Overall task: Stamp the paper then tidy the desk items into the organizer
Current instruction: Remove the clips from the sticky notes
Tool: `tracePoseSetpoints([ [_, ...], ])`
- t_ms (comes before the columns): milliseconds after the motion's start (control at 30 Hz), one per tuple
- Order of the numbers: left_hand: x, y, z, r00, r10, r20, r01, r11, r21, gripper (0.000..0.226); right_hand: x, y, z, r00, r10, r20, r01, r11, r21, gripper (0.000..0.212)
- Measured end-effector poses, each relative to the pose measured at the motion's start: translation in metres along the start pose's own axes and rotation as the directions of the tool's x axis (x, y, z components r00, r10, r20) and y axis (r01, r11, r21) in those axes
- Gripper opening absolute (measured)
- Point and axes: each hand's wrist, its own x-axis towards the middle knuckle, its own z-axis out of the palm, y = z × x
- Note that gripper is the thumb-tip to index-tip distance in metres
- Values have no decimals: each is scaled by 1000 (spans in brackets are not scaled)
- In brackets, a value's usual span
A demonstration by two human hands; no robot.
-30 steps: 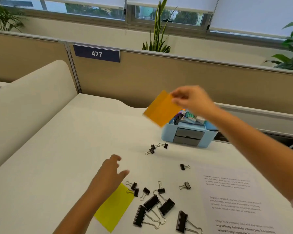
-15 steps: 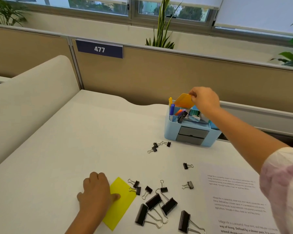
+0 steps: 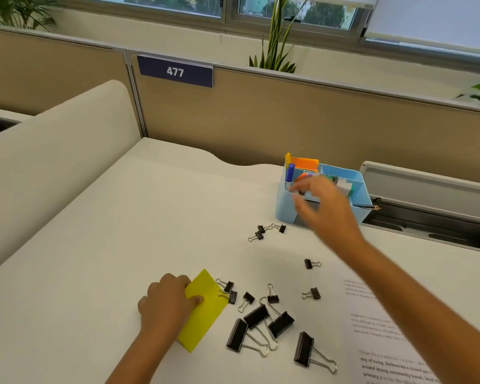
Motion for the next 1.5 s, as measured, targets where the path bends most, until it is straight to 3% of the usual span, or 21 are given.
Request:
tracePoseSetpoints([
  [167, -8, 9, -15, 990, 132, -51, -142, 944, -299, 17, -78, -12, 28, 927, 98, 361, -133, 988, 73, 21],
  [267, -16, 25, -23, 953, 270, -139, -303, 812, -500, 24, -101, -22, 45, 838, 166, 520, -324, 918, 229, 29],
  [400, -20, 47, -19, 902, 360, -238, -423, 629, -652, 17, -103, -30, 50, 905, 166, 392, -324, 867, 379, 16],
  [500, -7, 49, -9, 908, 299, -295, -416, 538, -733, 12, -88, -27, 35, 942, 175, 285, -286, 865, 413, 18],
  [633, 23, 45, 13, 874, 332, -354, -484, 658, -577, 21, -40, -12, -4, 982, 177, 63, -188, 909, 372, 20],
  [733, 49, 46, 30, 856, 463, -231, -516, 731, -446, 38, 14, 8, -34, 969, 185, -162, -130, 945, 300, 11],
  [833, 74, 47, 39, 800, 589, -113, -597, 761, -254, 50, 72, 32, -46, 953, 204, -223, -184, 977, 105, 15],
  [967, 94, 49, 38, 789, 599, -141, -613, 747, -257, 50, 120, 61, -40, 960, 229, -159, -252, 957, -144, 22],
  [1067, 97, 48, 45, 737, 661, -142, -676, 721, -154, 48, 131, 77, -29, 965, 254, -71, -264, 933, -245, 25],
  [1167, 99, 48, 47, 717, 672, -185, -697, 698, -164, 44, 133, 87, -17, 958, 285, 41, -257, 911, -322, 26],
  [1500, 101, 50, 44, 712, 670, -211, -702, 688, -184, 36, 135, 101, -7, 877, 431, 214, -347, 875, -338, 39],
])
